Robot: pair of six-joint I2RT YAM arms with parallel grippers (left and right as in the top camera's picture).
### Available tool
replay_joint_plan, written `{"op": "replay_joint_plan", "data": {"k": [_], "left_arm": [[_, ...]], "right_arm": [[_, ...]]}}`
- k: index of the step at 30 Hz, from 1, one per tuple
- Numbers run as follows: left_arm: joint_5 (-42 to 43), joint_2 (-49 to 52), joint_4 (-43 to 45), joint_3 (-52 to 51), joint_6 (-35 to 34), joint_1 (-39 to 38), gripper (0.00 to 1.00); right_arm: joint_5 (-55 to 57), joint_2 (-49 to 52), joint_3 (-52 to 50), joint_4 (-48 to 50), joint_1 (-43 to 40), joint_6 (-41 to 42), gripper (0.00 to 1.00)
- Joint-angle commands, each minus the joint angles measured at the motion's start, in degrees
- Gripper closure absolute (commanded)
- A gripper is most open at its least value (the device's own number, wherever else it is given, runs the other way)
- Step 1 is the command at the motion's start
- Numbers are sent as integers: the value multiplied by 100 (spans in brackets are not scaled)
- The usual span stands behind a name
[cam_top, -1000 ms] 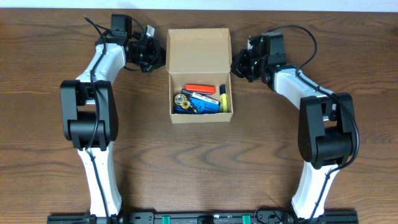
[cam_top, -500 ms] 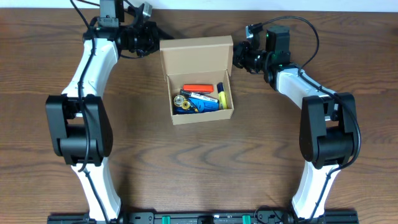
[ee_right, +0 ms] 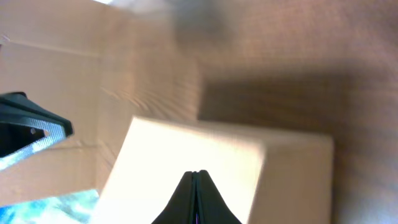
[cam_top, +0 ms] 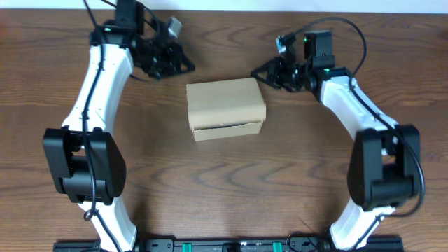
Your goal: Pack container
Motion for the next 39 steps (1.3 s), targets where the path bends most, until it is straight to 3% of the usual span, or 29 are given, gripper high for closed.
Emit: {"op": "replay_joint_plan", "data": {"k": [1,6,11,25,39], "left_arm": [[-802,-105,-538,28,671,-236,94],[-1036,-151,-1272,7,859,-496,94],[-1036,-153,-1255,-234,787,-706,94],[-1440,-153,-946,-918,450,-802,94],[-1552,-481,-597,-1429,293,-750,94]], "right_arm": [[658,-507,17,-608,118,-920,98],[1596,-1143,17,-1690,264,-1172,98],[2253,-1305,9,-2120,566,-1276,98],[2474,-1215,-1008,-1526,848,-1099,99],[2494,-1582,-1049,-1690,841,-1073,99]]}}
